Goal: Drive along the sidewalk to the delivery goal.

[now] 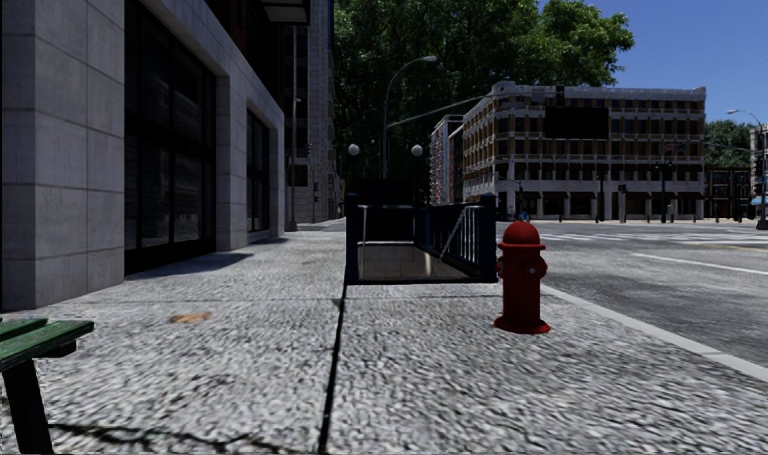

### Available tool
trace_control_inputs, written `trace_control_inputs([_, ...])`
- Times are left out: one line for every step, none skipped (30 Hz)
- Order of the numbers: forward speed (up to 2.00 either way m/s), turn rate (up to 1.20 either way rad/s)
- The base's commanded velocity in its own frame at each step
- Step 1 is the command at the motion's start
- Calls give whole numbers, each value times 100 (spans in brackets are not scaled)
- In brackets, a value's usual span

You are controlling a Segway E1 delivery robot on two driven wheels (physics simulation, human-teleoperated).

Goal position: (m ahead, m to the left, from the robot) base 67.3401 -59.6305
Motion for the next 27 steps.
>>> trace_control_inputs([165,0])
trace_control_inputs([165,0])
trace_control_inputs([165,0])
trace_control_inputs([165,0])
trace_control_inputs([165,0])
trace_control_inputs([165,0])
trace_control_inputs([165,0])
trace_control_inputs([165,0])
trace_control_inputs([165,0])
trace_control_inputs([165,0])
trace_control_inputs([165,12])
trace_control_inputs([165,30])
trace_control_inputs([165,61])
trace_control_inputs([165,61])
trace_control_inputs([165,82])
trace_control_inputs([165,98])
trace_control_inputs([165,105])
trace_control_inputs([165,105])
trace_control_inputs([165,120])
trace_control_inputs([165,120])
trace_control_inputs([165,120])
trace_control_inputs([165,120])
trace_control_inputs([165,120])
trace_control_inputs([165,120])
trace_control_inputs([165,74])
trace_control_inputs([165,54])
trace_control_inputs([165,38])
